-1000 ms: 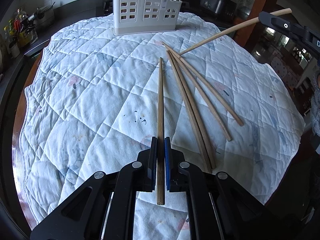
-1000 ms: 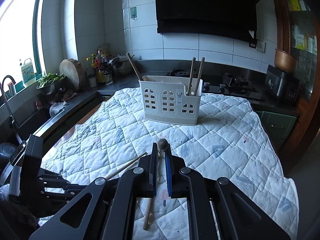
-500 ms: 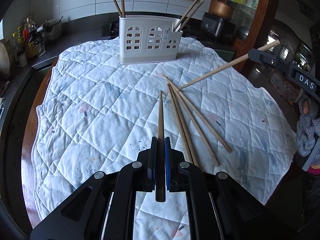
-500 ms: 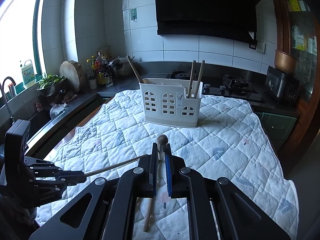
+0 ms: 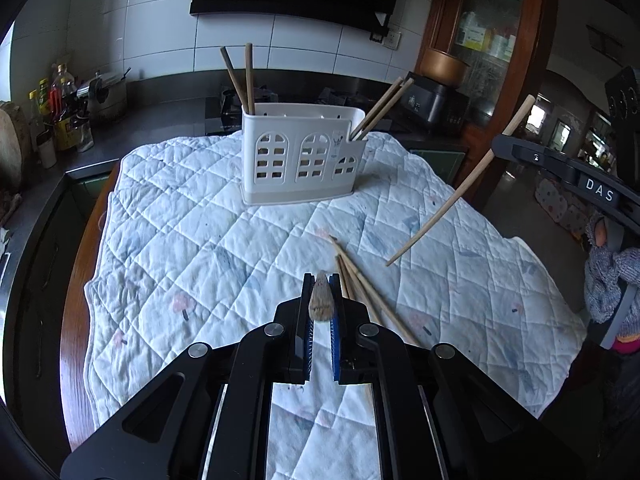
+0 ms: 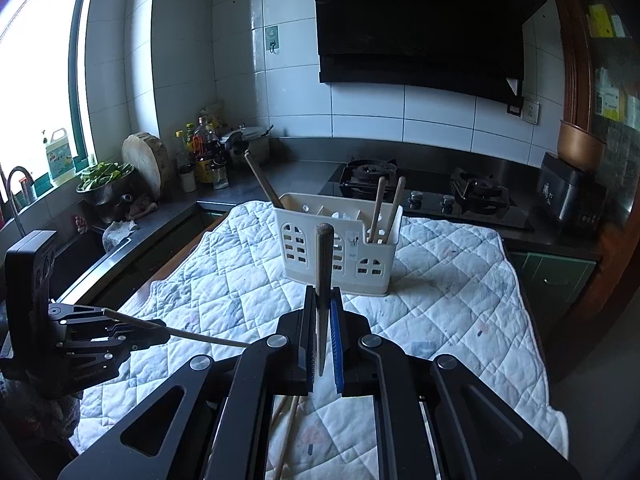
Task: Organize utensils
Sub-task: 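Lower the left gripper's chopstick into the white holder and open while the right gripper does likewise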
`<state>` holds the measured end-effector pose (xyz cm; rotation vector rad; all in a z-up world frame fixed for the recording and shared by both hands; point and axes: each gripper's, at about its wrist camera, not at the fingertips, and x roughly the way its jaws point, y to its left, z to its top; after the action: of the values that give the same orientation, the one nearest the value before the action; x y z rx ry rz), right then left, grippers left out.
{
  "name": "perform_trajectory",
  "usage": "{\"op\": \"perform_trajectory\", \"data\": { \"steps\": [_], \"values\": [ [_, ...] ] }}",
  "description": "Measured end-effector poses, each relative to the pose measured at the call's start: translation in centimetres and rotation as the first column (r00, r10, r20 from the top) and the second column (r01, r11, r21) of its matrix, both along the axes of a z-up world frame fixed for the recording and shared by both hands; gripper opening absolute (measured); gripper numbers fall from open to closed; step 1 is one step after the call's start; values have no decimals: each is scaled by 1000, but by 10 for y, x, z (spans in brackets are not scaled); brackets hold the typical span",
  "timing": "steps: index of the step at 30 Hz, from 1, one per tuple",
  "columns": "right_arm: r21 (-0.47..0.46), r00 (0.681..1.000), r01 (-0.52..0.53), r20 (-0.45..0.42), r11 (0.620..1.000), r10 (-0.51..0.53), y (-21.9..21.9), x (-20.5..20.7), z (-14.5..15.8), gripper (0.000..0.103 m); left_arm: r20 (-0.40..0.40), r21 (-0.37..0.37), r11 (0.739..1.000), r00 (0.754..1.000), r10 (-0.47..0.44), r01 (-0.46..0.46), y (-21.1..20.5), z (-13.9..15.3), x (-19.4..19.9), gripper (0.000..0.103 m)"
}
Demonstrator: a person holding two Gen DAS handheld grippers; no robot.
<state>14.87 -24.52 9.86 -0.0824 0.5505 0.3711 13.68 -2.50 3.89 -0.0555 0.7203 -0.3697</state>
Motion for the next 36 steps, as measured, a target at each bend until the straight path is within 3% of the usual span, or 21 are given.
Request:
{"op": "perform_trajectory", "data": {
  "steps": [8, 18, 27, 31, 36],
  "values": [
    [-10, 998, 48, 30, 999, -47, -16, 54, 51, 7, 30, 5, 1000, 999, -17, 17, -6, 35, 46, 6],
    [4, 987, 132, 92, 991, -132, -29, 122, 97, 7, 150, 16, 1000, 989, -13, 11, -15, 105, 101, 6],
    [36, 990, 115, 82, 993, -118, -22, 165, 97, 7, 286, 14, 996, 955, 82, -90, -9, 164, 144, 6],
    [19, 993, 101, 52, 995, -102, -11, 179, 83, 7, 292, 1, 990, 947, 132, -138, -5, 161, 166, 6],
    [-15, 996, 91, 9, 996, -91, -3, 188, 62, 7, 235, -9, 988, 960, 152, -154, 1, 139, 189, 6]
  ]
}}
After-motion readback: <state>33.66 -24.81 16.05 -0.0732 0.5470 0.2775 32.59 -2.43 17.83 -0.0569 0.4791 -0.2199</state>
